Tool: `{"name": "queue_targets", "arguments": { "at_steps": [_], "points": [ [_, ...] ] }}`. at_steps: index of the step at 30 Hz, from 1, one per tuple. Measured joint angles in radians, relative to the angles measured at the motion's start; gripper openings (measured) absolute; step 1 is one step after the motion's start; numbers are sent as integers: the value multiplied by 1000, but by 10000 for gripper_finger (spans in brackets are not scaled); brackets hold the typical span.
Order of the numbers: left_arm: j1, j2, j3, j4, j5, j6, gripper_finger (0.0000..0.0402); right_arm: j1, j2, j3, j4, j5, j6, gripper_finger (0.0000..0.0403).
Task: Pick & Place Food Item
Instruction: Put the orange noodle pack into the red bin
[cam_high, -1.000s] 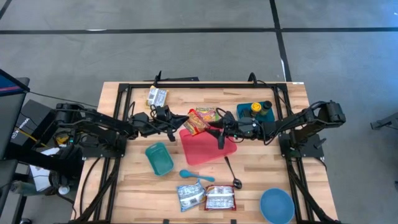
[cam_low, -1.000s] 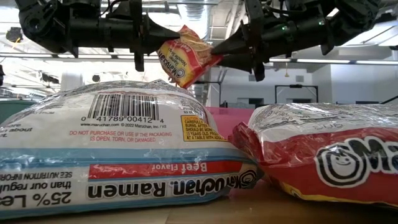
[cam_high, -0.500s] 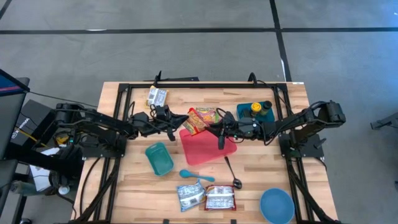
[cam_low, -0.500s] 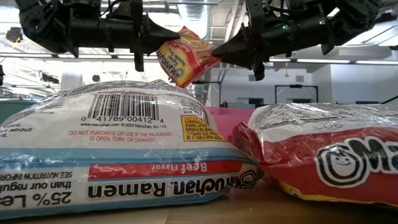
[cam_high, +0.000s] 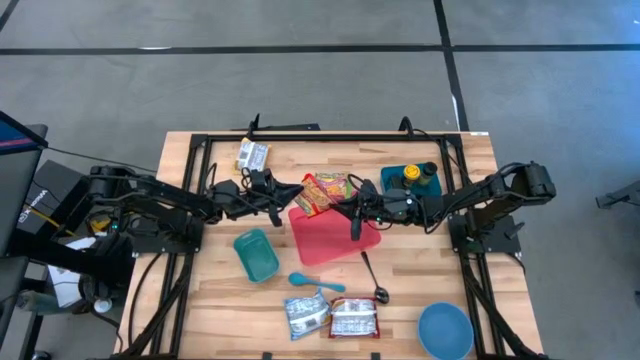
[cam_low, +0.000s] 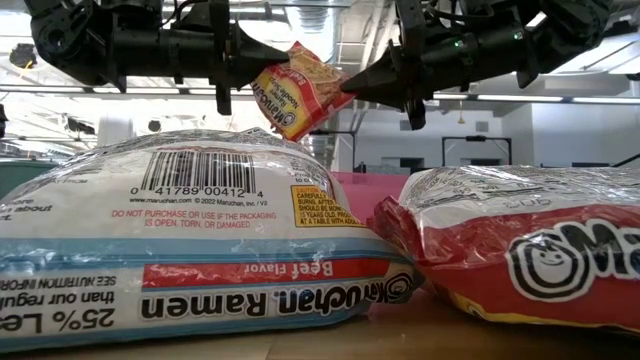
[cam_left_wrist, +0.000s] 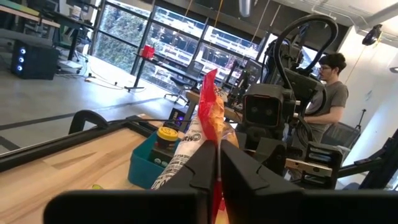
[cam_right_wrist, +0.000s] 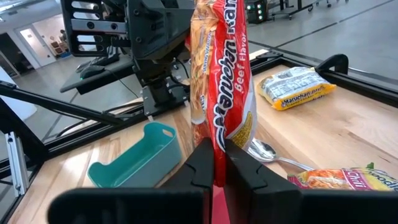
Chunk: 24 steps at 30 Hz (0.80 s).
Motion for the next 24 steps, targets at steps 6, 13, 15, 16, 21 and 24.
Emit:
{"name": "queue_targets", "arguments": {
  "at_steps": [6,13,15,16,21,24],
  "points": [
    [0,0,0,-2,10,10,54,0,0,0,-3,0,-2,9],
    [0,0,0,-22,28,55,134,0,0,0,-8,0,-2,9],
    [0,0,0,-29,28,66,158,0,0,0,-8,0,-2,9],
    [0,0,0,-28,30,66,169,0,0,0,-8,0,-2,9],
    [0,-11,0,-38,34,67,213,-1,0,0,-21,2,-1,8],
    [0,-29,-1,-54,34,91,229,0,0,0,-29,3,-6,6]
  ]
}}
